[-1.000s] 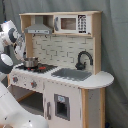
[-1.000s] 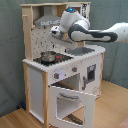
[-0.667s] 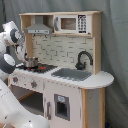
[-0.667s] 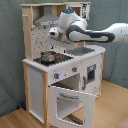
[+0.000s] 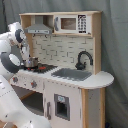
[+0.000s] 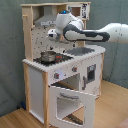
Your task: Play with the kitchen
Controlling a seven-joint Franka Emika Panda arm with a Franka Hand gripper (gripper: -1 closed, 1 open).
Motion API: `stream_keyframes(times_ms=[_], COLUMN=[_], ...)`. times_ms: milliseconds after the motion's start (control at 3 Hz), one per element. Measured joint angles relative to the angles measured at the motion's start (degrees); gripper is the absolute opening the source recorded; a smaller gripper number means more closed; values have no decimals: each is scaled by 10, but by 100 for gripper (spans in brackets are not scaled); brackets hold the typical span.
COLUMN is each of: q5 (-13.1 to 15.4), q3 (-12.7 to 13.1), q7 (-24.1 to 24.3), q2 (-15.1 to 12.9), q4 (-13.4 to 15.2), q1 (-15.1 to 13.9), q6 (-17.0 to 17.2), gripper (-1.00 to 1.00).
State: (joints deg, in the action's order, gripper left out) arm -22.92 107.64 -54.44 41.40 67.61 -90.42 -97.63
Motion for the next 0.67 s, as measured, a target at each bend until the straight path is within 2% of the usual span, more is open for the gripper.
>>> stream_keyframes(times_ms=[667], q5=[0], q3=[96], q7=[-8], q2=[2], q4=[-2], q1=[-65], q6=[0], gripper=[100])
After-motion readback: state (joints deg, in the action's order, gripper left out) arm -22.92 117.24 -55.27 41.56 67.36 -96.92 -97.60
